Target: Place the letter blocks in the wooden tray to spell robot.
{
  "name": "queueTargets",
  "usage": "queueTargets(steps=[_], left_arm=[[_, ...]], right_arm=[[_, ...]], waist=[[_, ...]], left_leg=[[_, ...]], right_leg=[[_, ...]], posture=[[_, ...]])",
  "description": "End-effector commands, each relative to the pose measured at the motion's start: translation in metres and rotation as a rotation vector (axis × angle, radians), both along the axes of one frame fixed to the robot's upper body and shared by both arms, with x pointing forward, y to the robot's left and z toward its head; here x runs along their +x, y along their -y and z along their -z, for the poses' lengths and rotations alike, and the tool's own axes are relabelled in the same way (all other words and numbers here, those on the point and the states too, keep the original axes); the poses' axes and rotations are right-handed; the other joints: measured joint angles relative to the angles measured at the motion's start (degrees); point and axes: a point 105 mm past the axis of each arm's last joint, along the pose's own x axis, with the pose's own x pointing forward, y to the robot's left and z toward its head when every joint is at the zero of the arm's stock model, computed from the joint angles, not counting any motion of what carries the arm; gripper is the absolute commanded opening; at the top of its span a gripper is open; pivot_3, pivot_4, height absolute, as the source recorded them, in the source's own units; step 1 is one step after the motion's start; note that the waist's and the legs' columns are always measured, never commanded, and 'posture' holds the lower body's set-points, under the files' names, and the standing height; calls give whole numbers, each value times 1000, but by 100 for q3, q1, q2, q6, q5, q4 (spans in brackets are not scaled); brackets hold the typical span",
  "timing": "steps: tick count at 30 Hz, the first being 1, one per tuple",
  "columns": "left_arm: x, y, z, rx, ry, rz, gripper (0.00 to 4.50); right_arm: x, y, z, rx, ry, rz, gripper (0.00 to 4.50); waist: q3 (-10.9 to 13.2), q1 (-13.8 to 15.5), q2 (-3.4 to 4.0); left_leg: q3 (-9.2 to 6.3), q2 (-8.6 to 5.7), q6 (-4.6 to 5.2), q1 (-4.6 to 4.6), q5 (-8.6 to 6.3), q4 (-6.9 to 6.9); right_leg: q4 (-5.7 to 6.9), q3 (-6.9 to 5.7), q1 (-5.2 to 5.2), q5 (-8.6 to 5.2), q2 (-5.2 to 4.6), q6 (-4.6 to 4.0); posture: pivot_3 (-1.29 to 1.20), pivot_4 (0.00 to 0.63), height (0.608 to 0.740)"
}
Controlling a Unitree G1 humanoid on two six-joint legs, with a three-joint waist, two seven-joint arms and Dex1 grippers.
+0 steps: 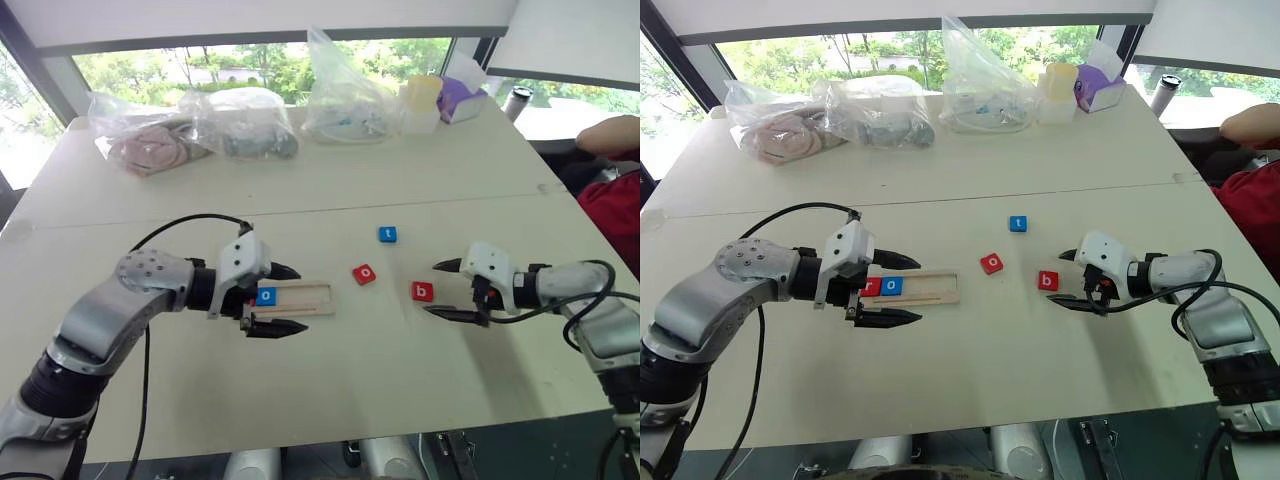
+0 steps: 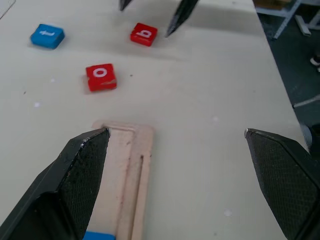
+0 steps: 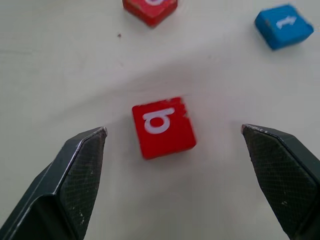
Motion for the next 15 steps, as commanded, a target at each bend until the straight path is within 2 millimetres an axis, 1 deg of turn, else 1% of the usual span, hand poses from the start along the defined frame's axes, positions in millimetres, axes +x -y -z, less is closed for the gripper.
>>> queueTargets(steps=[1, 3, 5, 6, 7, 8, 9, 10, 12, 13, 14, 15], left_arm=[[-3, 2, -4, 3, 25, 20, 4500], [-2, 1, -3, 6, 23, 13, 4500], [-1, -1, 0, 19, 21, 2, 4500], [-1, -3, 3, 35, 23, -3, 4500], [0, -6, 6, 50, 23, -12, 4500], [1, -7, 7, 59, 23, -17, 4500], [2, -10, 8, 63, 24, -29, 4500], [3, -12, 8, 63, 24, -37, 4500], [8, -22, 5, 69, 32, -76, 4500], [11, -28, 3, 70, 36, -98, 4500], [14, -36, -1, 70, 39, -127, 4500], [17, -48, -6, 62, 34, -165, 4500]], right_arm=[[1, -1, 4, -6, 2, -37, 4429], [3, 0, 7, 6, -3, -41, 3907], [6, 0, 10, 19, -10, -41, 3163], [6, 0, 11, 21, -12, -41, 2546], [7, -1, 13, 26, -15, -42, 2117], [8, -1, 14, 28, -17, -44, 1503], [8, -2, 15, 30, -16, -45, 1113], [9, -2, 15, 31, -15, -45, 1120], [11, -8, 8, 55, -6, -42, 1120], [13, -15, 0, 89, 3, -45, 1120], [15, -27, -13, 141, 16, -65, 1120], [19, -47, -29, 210, 27, -91, 1120]], waist=[[0, 5, 0], [0, 11, 0], [0, 10, 0], [0, 5, 0], [0, 3, 0], [0, -5, 0], [0, -7, 0], [0, -3, 0], [0, 0, 0], [0, -1, 0], [0, -13, 0], [3, -31, 1]], left_leg=[[0, 0, 0, -1, 0, 0], [-1, 0, 0, -3, 0, 1], [0, -1, 0, -4, 0, 2], [0, -1, 0, -4, 0, 3], [1, -1, 0, -4, 0, 3], [1, -1, 0, -2, 0, 3], [1, -1, 0, 0, 0, 3], [1, -1, 0, 1, 0, 3], [-1, 0, -1, 2, 1, 3], [-1, 0, -1, 4, 1, 4], [-1, 0, -2, 4, 1, 4], [0, 1, -2, 4, 1, 4]], right_leg=[[0, 0, 0, -1, 0, -1], [0, 0, 0, 1, -1, 2], [0, 1, 0, 3, -3, 3], [0, 1, 0, 4, -3, 2], [0, 2, 0, 7, -3, -1], [0, 2, 0, 13, -3, -10], [1, 2, 1, 14, -2, -12], [2, 2, 1, 14, -2, -12], [4, 1, 1, 12, -1, -11], [5, 2, 2, 12, 0, -10], [6, 2, 2, 12, 0, -10], [7, 2, 1, 12, 1, -10]], posture=[[0, 150, 740], [0, 150, 740], [0, 150, 740], [0, 150, 740], [0, 150, 740], [0, 150, 740], [0, 150, 740], [0, 150, 740], [0, 150, 740], [0, 150, 740], [0, 150, 740], [0, 150, 740]])
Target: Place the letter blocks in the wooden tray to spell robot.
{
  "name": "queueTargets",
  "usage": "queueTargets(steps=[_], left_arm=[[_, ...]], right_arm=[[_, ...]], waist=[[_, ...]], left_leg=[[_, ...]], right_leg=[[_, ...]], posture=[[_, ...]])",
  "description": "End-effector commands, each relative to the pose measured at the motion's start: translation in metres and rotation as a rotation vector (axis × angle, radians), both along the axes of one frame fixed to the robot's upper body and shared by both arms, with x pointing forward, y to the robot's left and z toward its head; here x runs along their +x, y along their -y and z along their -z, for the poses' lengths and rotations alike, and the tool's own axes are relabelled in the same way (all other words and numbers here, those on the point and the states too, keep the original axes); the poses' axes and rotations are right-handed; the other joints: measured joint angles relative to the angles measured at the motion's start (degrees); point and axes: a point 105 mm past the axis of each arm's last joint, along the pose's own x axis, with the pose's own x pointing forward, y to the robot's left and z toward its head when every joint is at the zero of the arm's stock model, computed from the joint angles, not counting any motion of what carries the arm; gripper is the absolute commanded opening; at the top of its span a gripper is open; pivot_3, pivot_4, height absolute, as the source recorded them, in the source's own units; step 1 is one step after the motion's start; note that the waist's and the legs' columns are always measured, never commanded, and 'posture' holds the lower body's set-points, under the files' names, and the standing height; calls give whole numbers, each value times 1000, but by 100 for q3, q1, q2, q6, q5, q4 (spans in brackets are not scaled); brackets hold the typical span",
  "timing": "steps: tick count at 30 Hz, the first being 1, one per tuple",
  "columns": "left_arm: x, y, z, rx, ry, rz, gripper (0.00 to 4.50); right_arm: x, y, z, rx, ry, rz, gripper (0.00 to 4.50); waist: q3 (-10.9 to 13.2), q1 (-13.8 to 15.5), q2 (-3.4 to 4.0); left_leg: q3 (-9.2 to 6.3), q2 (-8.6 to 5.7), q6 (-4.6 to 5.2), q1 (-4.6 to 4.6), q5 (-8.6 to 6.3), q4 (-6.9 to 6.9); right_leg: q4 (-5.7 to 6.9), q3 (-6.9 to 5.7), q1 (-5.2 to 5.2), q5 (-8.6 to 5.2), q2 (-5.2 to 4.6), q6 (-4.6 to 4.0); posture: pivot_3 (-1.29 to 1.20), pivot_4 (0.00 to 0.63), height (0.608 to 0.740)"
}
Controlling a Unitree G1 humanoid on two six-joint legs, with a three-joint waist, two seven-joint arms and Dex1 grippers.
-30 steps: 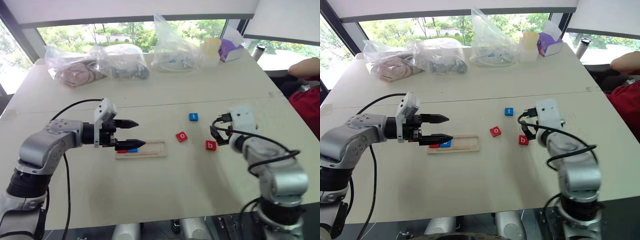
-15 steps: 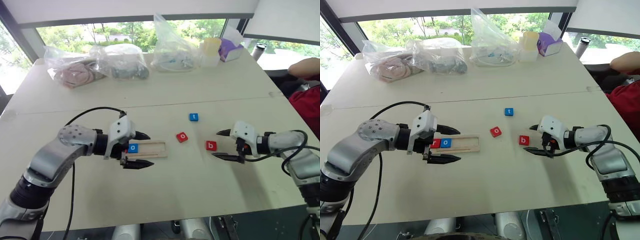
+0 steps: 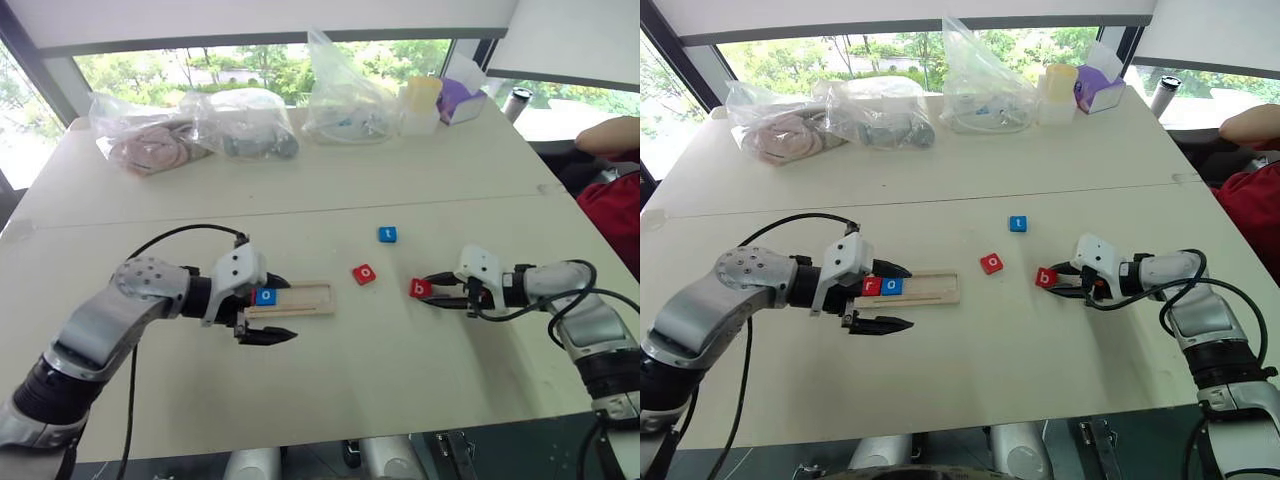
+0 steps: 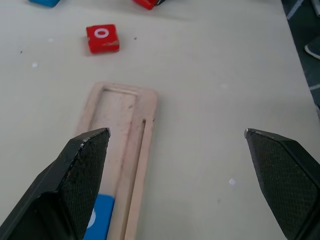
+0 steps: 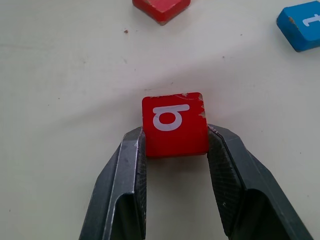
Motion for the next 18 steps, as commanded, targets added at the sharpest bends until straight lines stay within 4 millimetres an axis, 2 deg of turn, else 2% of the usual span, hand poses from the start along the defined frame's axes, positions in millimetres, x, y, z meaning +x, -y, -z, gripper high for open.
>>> queueTargets(steps=[1, 3, 5, 9, 14, 18], left_arm=[[12, -37, -27, -19, 48, -115, 4500], [15, -54, -36, -25, 45, -168, 4500], [14, -63, -39, -20, 43, -192, 4500], [0, -71, -38, -2, 9, -208, 4500], [-13, -76, -23, 26, -22, -264, 4500], [-20, -87, -15, 53, -36, -327, 4500]], right_arm=[[12, -61, -57, 198, 74, -101, 1120], [16, -93, -67, 247, 45, -142, 1120], [19, -117, -61, 220, 34, -168, 1120], [27, -164, -50, 116, 77, -237, 1120], [27, -200, -42, 47, 85, -319, 1120], [16, -214, -39, 40, 45, -378, 1120]], waist=[[4, -56, 0], [10, -139, 0], [7, -128, -5], [6, -25, -7], [8, 17, -7], [6, 17, -11]], left_leg=[[4, 4, 0, 2, 0, -1], [10, 14, -3, 5, 2, -2], [3, 13, -7, 5, 4, -1], [-12, 12, -7, 1, 4, -8], [0, 2, -10, -24, 5, -3], [-2, 2, -10, -19, 5, -3]], right_leg=[[3, 3, -2, 0, 3, 0], [16, 10, -14, 7, 8, -7], [49, 6, -29, 7, 10, -4], [69, -4, -38, -10, 8, -16], [72, -1, -61, -6, -12, -19], [71, -1, -56, -6, -13, -19]], posture=[[0, 150, 740], [0, 150, 740], [0, 150, 740], [0, 150, 740], [0, 150, 740], [0, 150, 740]])
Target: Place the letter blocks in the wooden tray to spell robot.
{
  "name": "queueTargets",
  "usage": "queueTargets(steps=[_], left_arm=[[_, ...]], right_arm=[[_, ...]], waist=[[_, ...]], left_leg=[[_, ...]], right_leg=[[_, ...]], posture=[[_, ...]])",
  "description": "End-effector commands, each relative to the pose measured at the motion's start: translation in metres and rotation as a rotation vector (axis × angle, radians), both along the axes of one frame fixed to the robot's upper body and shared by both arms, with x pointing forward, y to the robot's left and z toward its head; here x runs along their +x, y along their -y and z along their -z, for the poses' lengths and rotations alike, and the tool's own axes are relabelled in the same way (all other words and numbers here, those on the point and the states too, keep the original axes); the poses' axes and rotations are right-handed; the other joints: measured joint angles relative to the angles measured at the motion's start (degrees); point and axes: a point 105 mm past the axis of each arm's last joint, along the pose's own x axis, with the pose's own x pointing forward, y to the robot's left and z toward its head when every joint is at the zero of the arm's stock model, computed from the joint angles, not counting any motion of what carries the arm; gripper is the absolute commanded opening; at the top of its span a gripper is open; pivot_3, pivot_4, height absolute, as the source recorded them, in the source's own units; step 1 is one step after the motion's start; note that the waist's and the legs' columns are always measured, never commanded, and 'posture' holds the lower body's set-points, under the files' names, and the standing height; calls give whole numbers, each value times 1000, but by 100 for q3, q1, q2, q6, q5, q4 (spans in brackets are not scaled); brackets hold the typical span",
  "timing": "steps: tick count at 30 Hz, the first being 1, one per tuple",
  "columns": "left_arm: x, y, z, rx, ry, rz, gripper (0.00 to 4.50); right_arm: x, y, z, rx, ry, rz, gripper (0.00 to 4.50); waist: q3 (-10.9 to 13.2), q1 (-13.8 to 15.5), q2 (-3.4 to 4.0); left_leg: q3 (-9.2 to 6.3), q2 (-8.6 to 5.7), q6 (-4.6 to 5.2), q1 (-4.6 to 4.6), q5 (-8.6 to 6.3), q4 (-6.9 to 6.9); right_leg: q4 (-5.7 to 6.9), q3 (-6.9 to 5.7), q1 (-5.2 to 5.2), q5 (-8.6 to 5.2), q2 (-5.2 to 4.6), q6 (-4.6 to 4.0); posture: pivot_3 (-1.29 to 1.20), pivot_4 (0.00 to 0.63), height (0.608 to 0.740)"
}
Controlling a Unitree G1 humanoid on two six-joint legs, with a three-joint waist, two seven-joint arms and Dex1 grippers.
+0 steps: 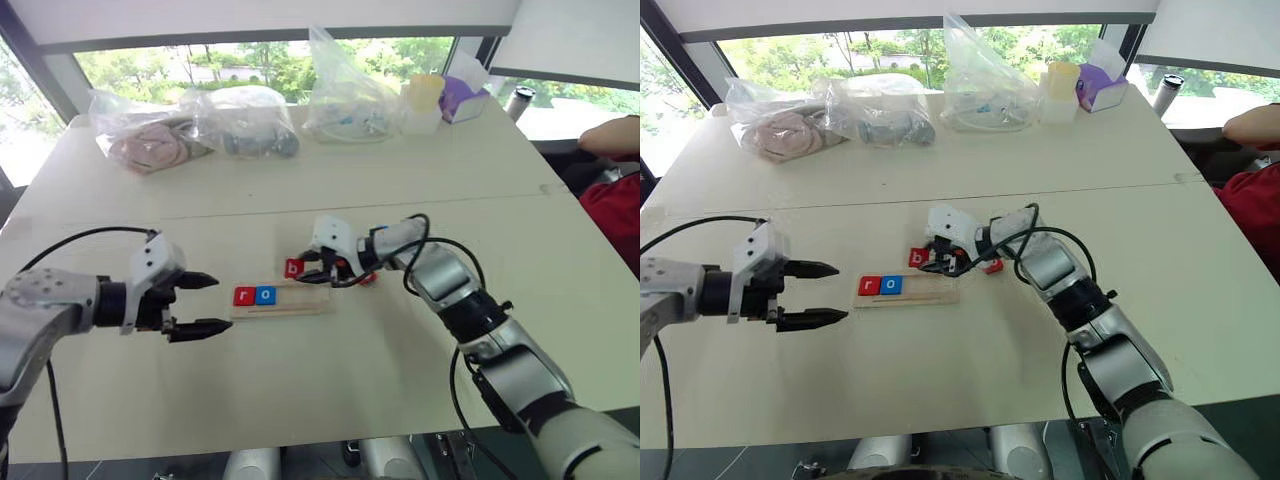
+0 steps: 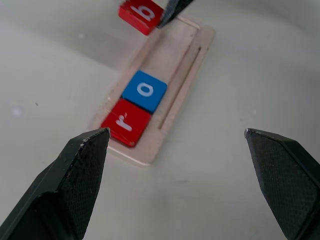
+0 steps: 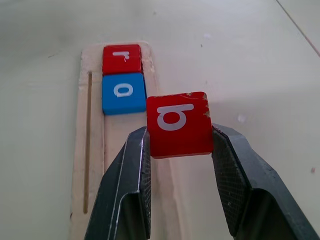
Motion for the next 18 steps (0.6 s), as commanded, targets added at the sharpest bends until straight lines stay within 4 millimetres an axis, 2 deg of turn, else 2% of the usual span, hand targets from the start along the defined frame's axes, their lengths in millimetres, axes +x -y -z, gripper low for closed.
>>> queueTargets(steps=[1, 5, 18], left_arm=[[-2, -11, -7, 47, 44, -52, 4500], [-4, -12, -6, 31, 44, -79, 4500], [1, -4, -9, -4, 60, -83, 4500]], right_arm=[[-14, -14, -6, 17, -37, -70, 1120], [-24, -15, 2, -15, -48, -96, 1120], [-26, -20, 21, -55, -45, -76, 1120]], waist=[[0, -1, 0], [0, -2, 0], [0, -17, 0]], left_leg=[[-2, 1, 0, 1, 0, 0], [-9, 3, 0, 4, 0, 0], [-6, 3, -2, 5, 1, -1]], right_leg=[[2, -1, 0, 0, 2, -1], [7, -6, 0, 0, 7, -2], [7, -6, 0, 1, 9, -3]], posture=[[0, 150, 740], [0, 150, 740], [0, 150, 740]])
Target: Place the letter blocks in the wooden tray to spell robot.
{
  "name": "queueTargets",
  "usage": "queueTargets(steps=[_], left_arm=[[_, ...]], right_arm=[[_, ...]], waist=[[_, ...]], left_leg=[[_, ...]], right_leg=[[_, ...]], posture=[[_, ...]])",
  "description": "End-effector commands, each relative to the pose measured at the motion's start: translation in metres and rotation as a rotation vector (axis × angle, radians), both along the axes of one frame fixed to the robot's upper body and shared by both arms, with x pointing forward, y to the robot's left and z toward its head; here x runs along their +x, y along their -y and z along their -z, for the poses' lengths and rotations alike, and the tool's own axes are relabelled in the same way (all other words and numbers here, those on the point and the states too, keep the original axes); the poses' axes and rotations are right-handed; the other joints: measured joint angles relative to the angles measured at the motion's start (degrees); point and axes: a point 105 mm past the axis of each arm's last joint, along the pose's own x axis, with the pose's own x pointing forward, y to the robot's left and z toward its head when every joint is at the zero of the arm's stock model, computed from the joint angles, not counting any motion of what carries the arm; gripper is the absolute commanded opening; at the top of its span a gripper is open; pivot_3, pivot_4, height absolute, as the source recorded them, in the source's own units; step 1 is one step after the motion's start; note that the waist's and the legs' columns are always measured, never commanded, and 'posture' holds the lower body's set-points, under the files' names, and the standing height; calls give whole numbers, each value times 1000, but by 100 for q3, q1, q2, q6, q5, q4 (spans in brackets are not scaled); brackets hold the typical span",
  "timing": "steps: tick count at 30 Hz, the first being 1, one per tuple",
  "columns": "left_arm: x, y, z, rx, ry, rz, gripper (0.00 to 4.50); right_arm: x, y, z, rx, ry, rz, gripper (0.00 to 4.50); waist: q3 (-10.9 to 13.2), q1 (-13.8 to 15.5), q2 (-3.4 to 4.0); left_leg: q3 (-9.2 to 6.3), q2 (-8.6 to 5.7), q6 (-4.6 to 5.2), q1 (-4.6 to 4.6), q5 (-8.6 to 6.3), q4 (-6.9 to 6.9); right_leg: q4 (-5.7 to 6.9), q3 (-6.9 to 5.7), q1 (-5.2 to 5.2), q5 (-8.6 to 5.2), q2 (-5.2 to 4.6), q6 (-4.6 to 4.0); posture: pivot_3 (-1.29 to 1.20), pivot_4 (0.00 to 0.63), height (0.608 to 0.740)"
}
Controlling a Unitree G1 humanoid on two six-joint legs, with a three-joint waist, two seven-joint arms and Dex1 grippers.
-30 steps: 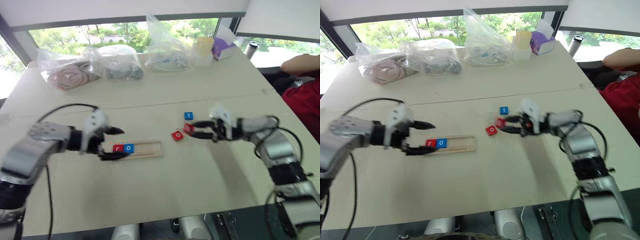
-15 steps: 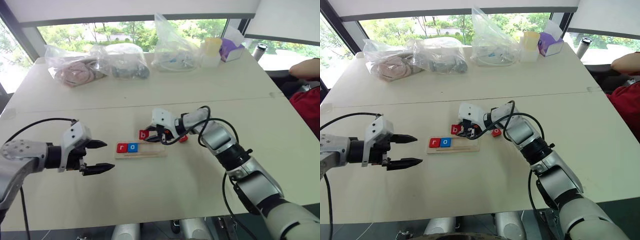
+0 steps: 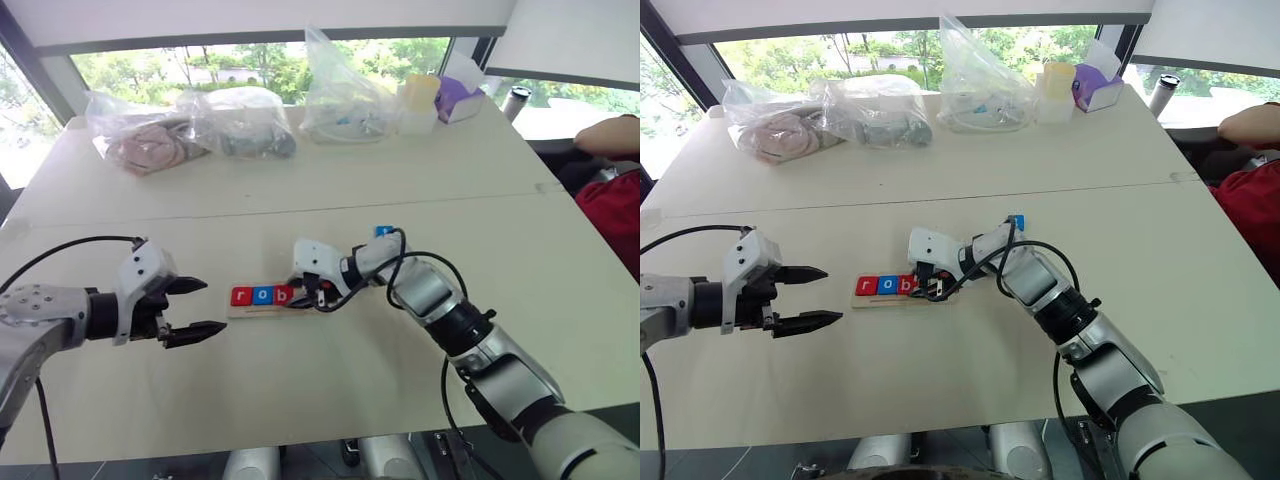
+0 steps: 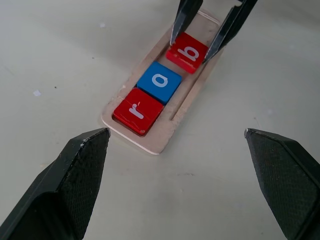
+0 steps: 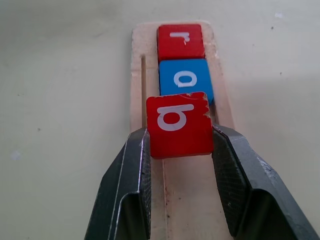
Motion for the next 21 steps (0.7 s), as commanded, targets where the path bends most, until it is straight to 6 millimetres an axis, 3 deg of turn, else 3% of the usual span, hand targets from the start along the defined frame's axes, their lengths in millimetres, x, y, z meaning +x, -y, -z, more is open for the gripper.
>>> queueTargets(steps=[1, 13, 21], left_arm=[[1, 3, -7, -3, 28, 9, 4500], [5, 9, -7, -11, 37, 21, 4500], [6, 12, -6, -15, 38, 28, 4500]], right_arm=[[-1, -8, -7, 20, 43, -25, 1120], [5, -8, -4, 7, 64, -17, 1120], [7, -3, -13, 20, 45, -15, 1120]], waist=[[0, 1, 0], [0, 2, -1], [-1, 3, -1]], left_leg=[[-1, 0, 0, 0, 0, 0], [-1, 0, 0, 1, 0, 0], [-1, -1, 0, 0, 0, 0]], right_leg=[[0, 0, 0, 0, 0, 0], [1, 0, 1, 0, 0, 0], [0, 0, 1, 0, 0, 0]], posture=[[0, 150, 740], [0, 150, 740], [0, 150, 740]])
